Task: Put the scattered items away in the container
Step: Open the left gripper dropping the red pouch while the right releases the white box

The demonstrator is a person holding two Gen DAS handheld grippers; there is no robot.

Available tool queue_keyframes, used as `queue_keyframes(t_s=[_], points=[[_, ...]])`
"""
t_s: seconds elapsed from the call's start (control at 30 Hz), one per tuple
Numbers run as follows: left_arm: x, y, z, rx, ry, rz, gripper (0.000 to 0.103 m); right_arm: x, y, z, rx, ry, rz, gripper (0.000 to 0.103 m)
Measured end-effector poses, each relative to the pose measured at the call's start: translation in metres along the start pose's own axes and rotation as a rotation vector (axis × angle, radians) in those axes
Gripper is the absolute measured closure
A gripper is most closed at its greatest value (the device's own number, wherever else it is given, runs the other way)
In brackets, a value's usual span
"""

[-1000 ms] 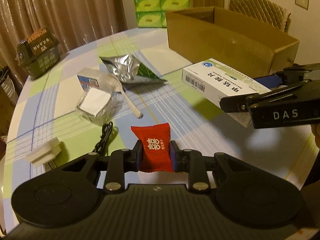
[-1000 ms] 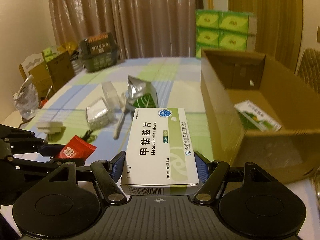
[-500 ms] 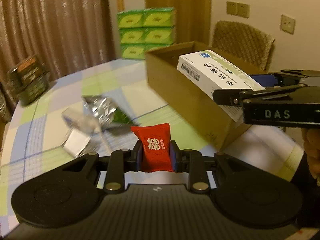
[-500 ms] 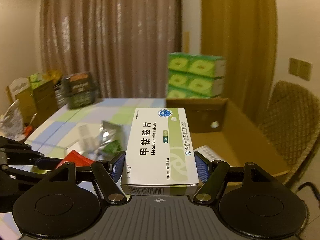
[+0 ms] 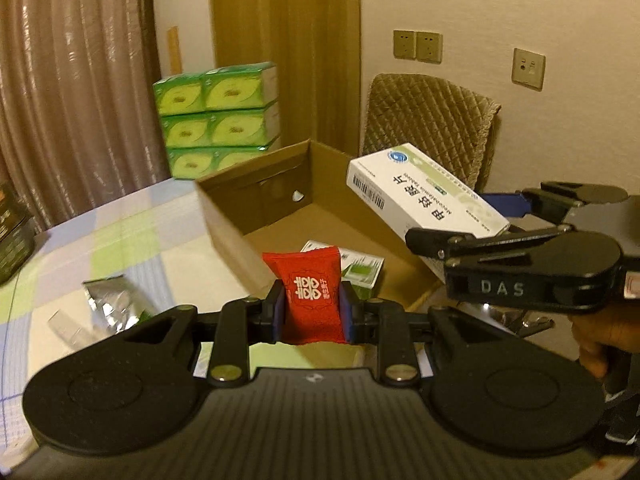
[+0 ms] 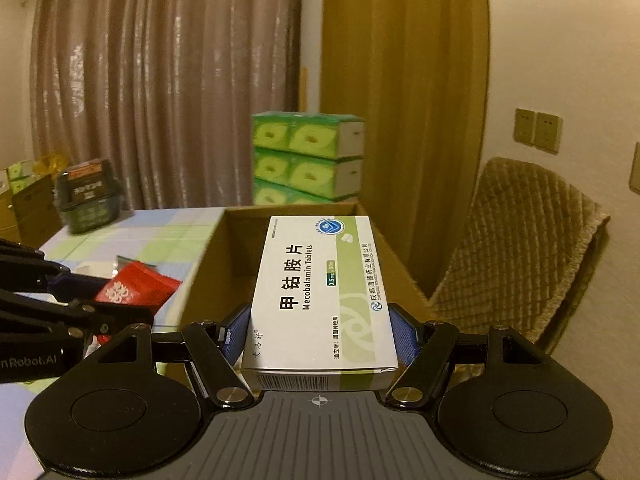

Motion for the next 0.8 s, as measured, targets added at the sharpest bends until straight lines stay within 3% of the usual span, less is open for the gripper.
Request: queue_keyframes(t_s=[0.5, 0.57, 0.6, 0.8], points=[[0.062, 0.022, -0.018, -0.01, -0.015, 0.048, 0.08, 0.022, 0.037, 0.008, 0.027, -0.024, 0.032, 0.035], [0.065, 0.02, -0.019, -0.026, -0.014, 0.042, 0.075, 0.025, 0.037, 0.009, 0.029, -0.027, 0.033, 0.035], [0.065, 0.019, -0.018, -0.03, -0.013, 0.037, 0.063, 0.026, 0.038, 0.009, 0.03, -0.029, 0.033, 0.035], [0.055, 0.009, -0.01, -0.041, -0.004, 0.015, 0.062, 0.029, 0.034, 0.011, 0.022, -0.037, 0.025, 0.035]])
Point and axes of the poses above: each gripper's, at about its wrist camera, not at the fingertips, and x roughly the way its jaws point, y to its right, z to its underside, the point moved 4 cm from there along x, roughly the way its jaws point
